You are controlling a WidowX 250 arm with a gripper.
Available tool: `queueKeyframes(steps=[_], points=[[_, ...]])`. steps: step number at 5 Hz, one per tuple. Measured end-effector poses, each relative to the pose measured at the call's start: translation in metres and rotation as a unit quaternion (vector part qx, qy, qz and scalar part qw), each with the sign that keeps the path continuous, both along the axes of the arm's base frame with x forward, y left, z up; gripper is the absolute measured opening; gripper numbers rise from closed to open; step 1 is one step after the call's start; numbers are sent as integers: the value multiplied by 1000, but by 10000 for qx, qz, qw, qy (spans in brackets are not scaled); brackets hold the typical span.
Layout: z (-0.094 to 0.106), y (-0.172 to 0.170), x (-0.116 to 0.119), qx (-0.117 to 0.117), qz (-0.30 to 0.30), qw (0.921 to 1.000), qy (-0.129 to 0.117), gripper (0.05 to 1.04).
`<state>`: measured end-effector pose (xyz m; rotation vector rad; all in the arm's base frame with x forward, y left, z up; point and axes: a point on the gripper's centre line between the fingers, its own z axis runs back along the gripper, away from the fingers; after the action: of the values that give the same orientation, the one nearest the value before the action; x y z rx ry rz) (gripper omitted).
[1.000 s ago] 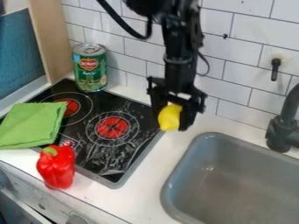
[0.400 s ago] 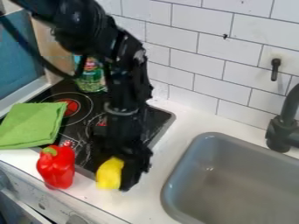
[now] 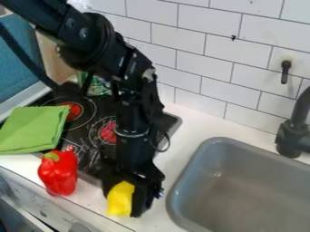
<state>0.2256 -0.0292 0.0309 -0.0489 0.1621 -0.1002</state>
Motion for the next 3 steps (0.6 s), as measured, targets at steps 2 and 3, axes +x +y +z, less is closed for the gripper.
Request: queueKeyframes(steps=[2,3], points=[[-3,-15,3,-351,129,9993,23,862],[-5,-10,4,-322,354,9988,120,1007]])
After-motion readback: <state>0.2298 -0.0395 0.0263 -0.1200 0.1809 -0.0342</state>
